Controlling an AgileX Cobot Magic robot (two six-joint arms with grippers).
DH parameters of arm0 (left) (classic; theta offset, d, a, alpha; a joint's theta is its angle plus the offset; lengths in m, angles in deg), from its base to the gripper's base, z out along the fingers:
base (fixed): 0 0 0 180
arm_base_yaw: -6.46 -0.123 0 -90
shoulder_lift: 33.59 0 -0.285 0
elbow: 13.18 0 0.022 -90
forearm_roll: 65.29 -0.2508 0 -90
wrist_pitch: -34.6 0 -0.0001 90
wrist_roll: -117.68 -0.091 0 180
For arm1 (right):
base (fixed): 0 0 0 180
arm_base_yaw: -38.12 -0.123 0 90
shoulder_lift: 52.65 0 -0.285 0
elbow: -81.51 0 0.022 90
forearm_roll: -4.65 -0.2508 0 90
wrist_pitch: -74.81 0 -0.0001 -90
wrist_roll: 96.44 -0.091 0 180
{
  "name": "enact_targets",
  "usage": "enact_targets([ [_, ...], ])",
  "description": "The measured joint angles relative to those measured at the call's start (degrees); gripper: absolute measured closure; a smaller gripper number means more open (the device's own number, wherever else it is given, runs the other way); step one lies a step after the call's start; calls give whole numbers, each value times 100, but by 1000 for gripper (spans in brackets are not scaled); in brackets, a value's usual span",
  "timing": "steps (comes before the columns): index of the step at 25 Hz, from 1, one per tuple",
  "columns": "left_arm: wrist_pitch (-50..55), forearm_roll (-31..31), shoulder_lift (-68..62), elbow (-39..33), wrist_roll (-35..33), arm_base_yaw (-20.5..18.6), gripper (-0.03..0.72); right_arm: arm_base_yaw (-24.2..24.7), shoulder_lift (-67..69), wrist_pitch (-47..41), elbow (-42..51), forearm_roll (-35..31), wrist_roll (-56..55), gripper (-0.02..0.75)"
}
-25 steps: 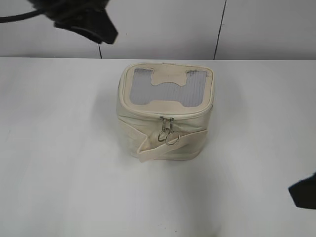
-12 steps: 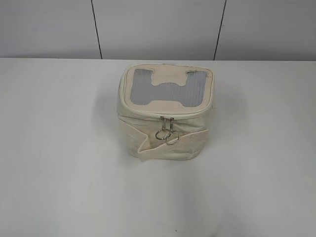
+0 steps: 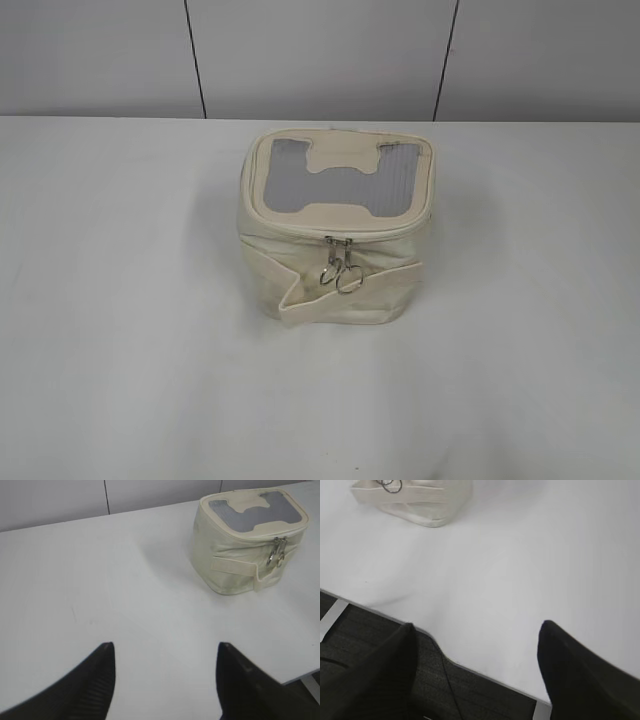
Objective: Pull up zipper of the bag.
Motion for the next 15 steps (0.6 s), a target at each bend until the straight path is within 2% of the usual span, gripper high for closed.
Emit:
enact_targets([
  [9,-101,0,-20,-59,11,-36,258,0,-35,707,218,217,-175,162],
  [15,-106,0,-20,-59,11,-36,281,0,-35,747,237,302,-298,235],
])
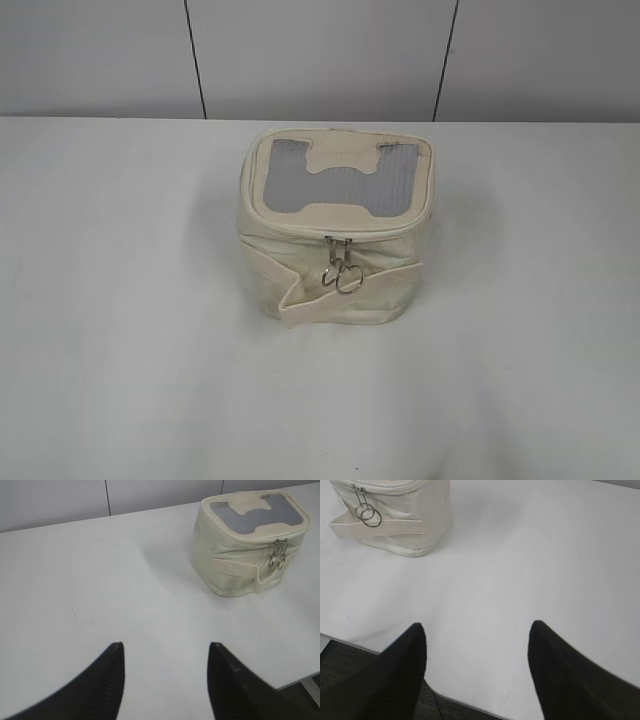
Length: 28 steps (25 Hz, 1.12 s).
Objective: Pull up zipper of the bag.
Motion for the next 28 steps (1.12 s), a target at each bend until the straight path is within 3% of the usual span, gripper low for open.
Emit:
enact_targets([
  [5,-14,0,0,0,0,-88,314,46,0,4,0,4,-4,254],
  [10,-32,0,166,-4,0,-1177,362,876,0,4,0,4,-4,256],
  [13,-39,0,181,-4,4,-1616,384,1371,0,18,0,4,-4,257],
  [28,-39,0,181,-4,4,-1684,408,1484,0,24,0,-2,-11,262],
])
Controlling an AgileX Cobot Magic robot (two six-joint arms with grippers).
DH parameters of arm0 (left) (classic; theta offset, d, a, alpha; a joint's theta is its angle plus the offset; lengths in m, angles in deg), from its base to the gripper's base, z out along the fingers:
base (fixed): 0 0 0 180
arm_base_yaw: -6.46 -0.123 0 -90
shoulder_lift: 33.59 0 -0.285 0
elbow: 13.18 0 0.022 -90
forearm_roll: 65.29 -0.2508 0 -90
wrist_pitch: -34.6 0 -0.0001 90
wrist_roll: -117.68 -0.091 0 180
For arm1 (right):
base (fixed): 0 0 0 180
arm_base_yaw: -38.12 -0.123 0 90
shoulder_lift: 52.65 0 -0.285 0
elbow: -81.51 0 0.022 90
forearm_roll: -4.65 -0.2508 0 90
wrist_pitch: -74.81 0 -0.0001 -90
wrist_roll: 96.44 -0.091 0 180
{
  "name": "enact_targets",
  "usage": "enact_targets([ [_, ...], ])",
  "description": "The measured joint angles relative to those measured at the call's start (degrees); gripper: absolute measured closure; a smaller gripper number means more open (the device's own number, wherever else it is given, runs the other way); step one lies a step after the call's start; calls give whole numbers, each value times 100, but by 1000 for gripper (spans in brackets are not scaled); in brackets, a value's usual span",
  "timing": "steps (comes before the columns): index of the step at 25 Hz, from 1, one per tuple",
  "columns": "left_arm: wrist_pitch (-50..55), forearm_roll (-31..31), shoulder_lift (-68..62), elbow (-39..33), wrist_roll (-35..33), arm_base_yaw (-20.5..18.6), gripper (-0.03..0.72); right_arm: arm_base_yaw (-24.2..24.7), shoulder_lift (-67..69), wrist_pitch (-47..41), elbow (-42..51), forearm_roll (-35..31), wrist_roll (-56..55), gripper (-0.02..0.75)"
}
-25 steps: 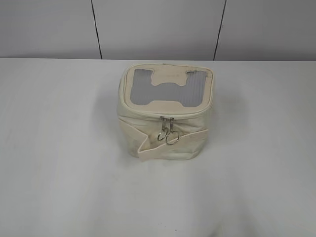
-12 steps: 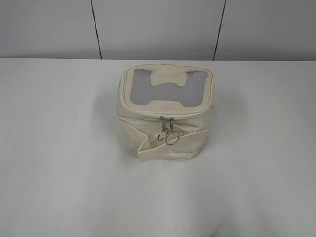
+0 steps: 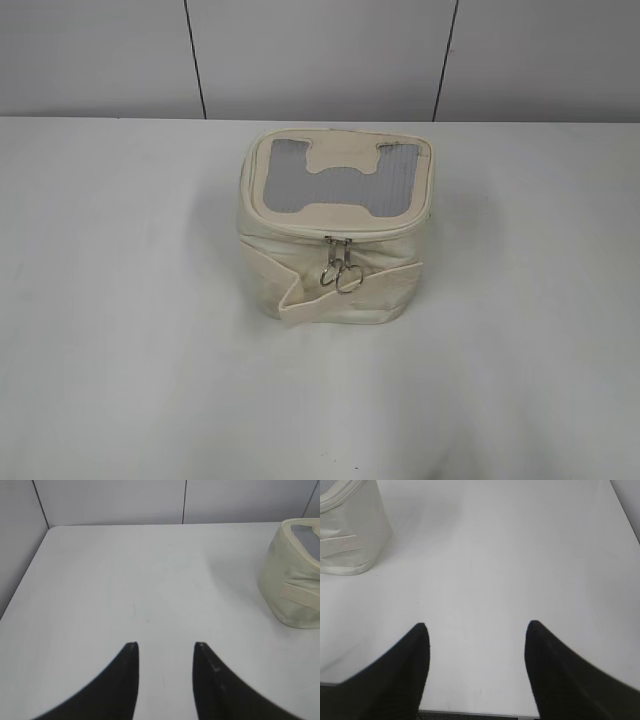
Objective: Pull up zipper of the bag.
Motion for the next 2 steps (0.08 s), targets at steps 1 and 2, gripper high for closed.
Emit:
enact_targets([
  [1,0,0,0,0,0,0,409,0,0,0,0,0,0,262],
  [2,0,0,0,0,0,0,410,0,0,0,0,0,0,262],
])
